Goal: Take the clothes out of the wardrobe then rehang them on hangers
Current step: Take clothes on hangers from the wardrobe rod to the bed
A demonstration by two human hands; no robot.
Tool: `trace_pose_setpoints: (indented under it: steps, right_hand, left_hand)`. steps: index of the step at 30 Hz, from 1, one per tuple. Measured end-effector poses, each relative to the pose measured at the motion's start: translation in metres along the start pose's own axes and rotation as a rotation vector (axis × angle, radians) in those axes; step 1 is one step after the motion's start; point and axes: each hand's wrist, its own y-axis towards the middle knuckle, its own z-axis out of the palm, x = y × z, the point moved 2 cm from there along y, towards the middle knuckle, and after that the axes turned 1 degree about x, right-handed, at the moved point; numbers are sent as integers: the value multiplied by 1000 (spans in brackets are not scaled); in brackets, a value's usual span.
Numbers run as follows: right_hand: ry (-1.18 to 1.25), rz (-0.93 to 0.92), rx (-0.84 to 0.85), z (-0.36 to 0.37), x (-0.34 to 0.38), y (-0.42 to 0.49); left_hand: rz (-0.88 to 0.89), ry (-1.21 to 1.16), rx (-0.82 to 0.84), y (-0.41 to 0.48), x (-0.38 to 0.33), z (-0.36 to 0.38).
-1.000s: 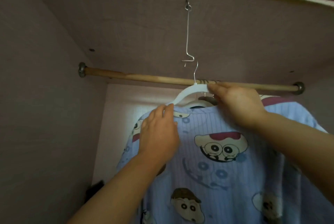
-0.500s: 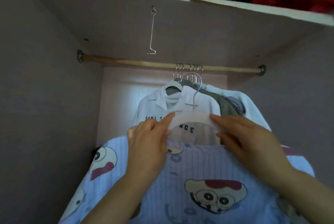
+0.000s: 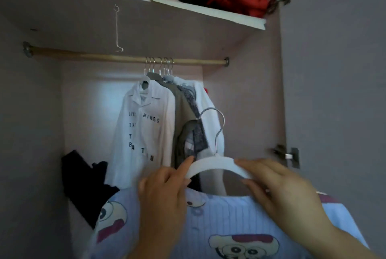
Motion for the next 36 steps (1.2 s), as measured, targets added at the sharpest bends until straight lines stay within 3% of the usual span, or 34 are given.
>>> trace_pose_setpoints:
  steps: [9,20,26,36]
  right_hand:
    - [-299,260,81,-146,50,-108]
    - [-739,578,121,-380,141,-212]
    - [-1029,765,75,-518,251,-274]
    - [-1467,961,19,-707,526,-362]
  left_hand:
    - [75,-371,71,-67,-109,-30]
    - [290,-894,121,-108,-321,-108]
    - [409,-1238,227,-152,-447,-218]
    - [640,-1722,257,-254,-600,-498]
